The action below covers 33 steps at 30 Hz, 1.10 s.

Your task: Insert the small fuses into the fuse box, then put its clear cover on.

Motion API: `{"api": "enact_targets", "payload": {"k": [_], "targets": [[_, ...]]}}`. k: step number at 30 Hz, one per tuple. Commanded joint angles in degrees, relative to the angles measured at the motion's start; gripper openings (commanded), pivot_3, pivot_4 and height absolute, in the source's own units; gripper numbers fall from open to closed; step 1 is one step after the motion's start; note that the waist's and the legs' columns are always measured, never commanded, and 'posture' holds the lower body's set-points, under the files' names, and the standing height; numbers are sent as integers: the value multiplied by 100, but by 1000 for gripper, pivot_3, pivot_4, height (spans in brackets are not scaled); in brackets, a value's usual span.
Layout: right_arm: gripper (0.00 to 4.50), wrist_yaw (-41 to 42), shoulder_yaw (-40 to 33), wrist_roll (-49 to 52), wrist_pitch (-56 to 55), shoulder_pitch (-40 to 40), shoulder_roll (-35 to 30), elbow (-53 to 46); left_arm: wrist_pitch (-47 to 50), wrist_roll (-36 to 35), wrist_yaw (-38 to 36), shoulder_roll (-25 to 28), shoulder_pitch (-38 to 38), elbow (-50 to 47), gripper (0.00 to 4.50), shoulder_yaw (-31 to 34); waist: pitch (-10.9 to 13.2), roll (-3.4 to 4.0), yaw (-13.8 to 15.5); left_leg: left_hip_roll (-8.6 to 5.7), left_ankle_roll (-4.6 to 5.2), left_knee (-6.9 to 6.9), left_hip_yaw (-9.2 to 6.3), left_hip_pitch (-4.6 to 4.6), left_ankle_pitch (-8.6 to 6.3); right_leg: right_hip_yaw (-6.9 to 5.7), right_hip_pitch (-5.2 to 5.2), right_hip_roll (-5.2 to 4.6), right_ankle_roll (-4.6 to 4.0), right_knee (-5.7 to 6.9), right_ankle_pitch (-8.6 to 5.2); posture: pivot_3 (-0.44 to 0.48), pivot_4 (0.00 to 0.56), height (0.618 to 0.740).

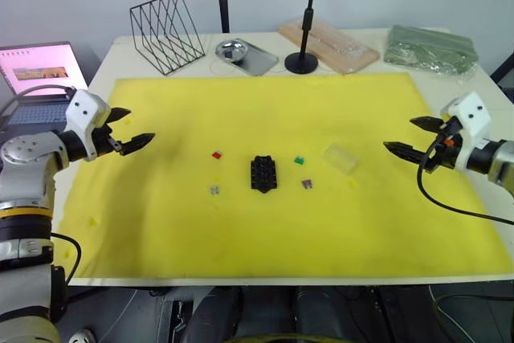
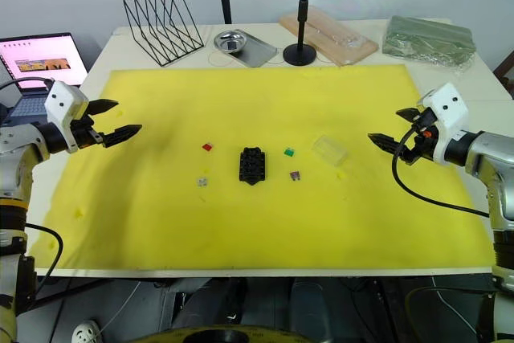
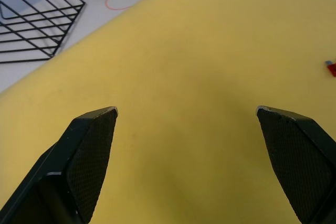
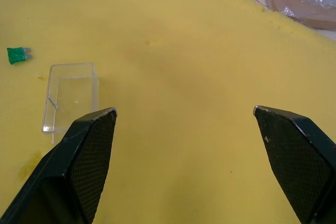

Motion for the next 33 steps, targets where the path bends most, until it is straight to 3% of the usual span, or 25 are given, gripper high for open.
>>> {"api": "enact_targets", "payload": {"k": [1,33], "targets": [[4455,-37,-70,-52,-130,-55,-79,25,-89,64,77,183,-40,-78,4463,71,0,0,0,0,0,0,0,0,0,0,0,0,0,0,0,0,150,740],[4455,-218,144,-294,-661,-275,50,445,-344,-103,102,291,109,-57,4463,316,0,0,-21,0,0,0,2,1,0,3,-2,0,0,3,0,0,150,740]]}}
